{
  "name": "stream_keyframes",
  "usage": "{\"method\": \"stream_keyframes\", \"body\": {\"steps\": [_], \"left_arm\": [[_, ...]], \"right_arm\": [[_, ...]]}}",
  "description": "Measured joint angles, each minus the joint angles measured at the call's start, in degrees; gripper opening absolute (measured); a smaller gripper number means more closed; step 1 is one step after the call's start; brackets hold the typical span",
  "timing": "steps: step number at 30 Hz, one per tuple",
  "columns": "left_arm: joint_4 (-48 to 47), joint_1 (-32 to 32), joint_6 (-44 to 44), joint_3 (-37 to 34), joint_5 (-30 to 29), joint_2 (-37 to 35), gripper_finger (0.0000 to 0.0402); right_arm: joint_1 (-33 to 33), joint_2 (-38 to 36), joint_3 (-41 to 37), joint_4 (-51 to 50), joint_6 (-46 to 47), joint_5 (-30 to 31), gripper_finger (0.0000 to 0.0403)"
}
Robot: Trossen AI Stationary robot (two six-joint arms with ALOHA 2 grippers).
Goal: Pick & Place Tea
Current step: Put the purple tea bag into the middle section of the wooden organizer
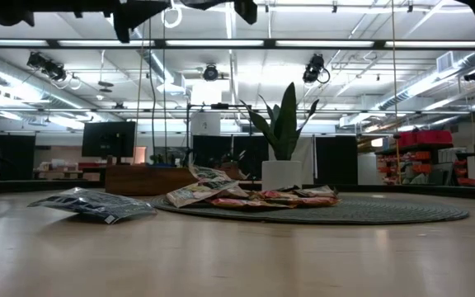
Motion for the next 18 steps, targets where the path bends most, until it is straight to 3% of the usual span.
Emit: {"method": "stream_keyframes", "body": {"steps": [8, 15, 18], "left_arm": [[-4.06, 0.05, -6.36, 0.32, 2.70, 0.36, 0.0251], [-22.89, 1.95, -6.06, 9.25, 6.84, 4.20, 0.0250], [-26.30, 2.58, -5.94, 12.11, 8.66, 6.70, 0.0250]], "right_arm": [[0.91, 2.80, 0.04, -0.99, -0.76, -0.61, 0.0000], [1.68, 5.14, 0.02, -1.85, -1.04, -1.74, 0.0000], [1.59, 5.32, 0.00, -1.64, -1.04, -1.57, 0.0000]]}}
